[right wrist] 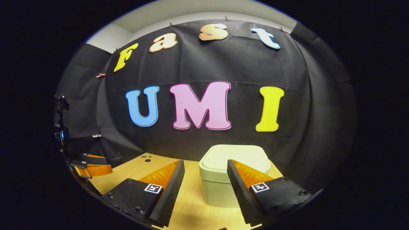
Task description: Press the lid of the desktop garbage bin to open it, pick up the crumpled paper on the desktop and throw it into the bin, then pick up the pop can on the desktop and drop it into the bin, and finally close the garbage bin lid.
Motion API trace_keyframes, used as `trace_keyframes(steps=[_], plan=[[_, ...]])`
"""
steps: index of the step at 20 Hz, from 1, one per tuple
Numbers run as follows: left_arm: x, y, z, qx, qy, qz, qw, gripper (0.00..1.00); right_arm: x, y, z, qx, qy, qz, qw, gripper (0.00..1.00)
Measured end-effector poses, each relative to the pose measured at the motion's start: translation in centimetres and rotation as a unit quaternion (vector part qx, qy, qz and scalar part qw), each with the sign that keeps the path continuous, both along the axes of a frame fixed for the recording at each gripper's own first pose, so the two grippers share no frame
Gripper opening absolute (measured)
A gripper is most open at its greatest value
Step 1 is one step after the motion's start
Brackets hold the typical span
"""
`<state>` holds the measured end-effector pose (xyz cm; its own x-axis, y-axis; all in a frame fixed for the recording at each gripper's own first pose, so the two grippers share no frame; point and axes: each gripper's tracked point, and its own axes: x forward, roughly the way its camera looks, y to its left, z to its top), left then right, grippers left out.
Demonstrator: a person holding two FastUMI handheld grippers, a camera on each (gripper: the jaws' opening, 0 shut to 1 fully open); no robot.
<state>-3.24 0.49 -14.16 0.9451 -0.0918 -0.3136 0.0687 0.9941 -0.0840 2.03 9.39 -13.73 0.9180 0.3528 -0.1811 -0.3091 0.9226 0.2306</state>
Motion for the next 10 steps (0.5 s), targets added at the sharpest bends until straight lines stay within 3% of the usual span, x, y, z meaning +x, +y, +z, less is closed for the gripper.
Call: trace_keyframes(steps=[10], plan=[[-0.6, -0.7, 0.6, 0.012, -0.011, 0.002, 1.0, 0.96, -4.8, 1.2, -1.9, 0.001, 0.022, 0.005, 1.0, 0.85]])
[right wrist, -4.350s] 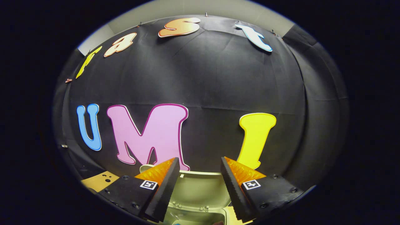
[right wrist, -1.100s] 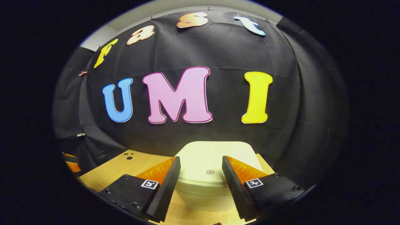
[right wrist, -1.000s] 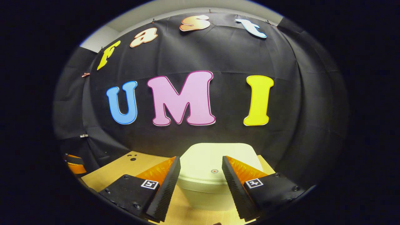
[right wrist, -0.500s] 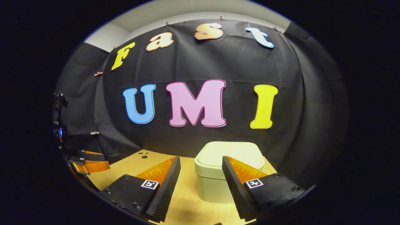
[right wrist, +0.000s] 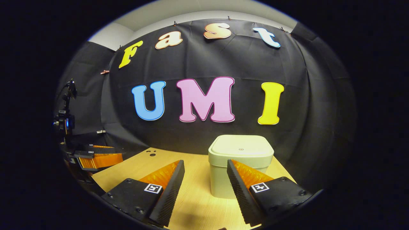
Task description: Press the lid of the desktop garbage bin to open it, pick up the crumpled paper on the desktop and throw it into the bin, then pick up the pop can on the desktop and drop it into the bin, and finally close the garbage bin lid.
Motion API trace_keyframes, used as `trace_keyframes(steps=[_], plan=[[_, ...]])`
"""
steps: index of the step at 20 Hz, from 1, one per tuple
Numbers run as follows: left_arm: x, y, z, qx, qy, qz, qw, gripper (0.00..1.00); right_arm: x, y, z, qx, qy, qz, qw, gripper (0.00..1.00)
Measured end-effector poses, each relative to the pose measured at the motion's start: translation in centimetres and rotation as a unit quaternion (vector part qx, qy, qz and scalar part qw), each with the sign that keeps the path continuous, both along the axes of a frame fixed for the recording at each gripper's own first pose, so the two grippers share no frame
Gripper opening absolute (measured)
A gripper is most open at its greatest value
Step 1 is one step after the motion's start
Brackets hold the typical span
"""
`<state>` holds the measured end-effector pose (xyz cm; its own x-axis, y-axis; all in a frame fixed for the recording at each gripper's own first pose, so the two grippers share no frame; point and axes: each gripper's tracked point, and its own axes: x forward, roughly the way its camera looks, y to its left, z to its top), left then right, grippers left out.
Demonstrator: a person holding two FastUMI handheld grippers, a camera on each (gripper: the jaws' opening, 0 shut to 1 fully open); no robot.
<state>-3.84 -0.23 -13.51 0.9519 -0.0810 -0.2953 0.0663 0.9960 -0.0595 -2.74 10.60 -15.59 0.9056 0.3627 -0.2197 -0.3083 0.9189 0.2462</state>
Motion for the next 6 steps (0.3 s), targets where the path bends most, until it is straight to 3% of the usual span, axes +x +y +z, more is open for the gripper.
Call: trace_keyframes(steps=[6], plan=[[-0.1, -0.9, 0.4, 0.004, -0.006, 0.002, 1.0, 0.96, -0.9, -1.4, -1.1, 0.002, 0.017, -0.012, 1.0, 0.85]])
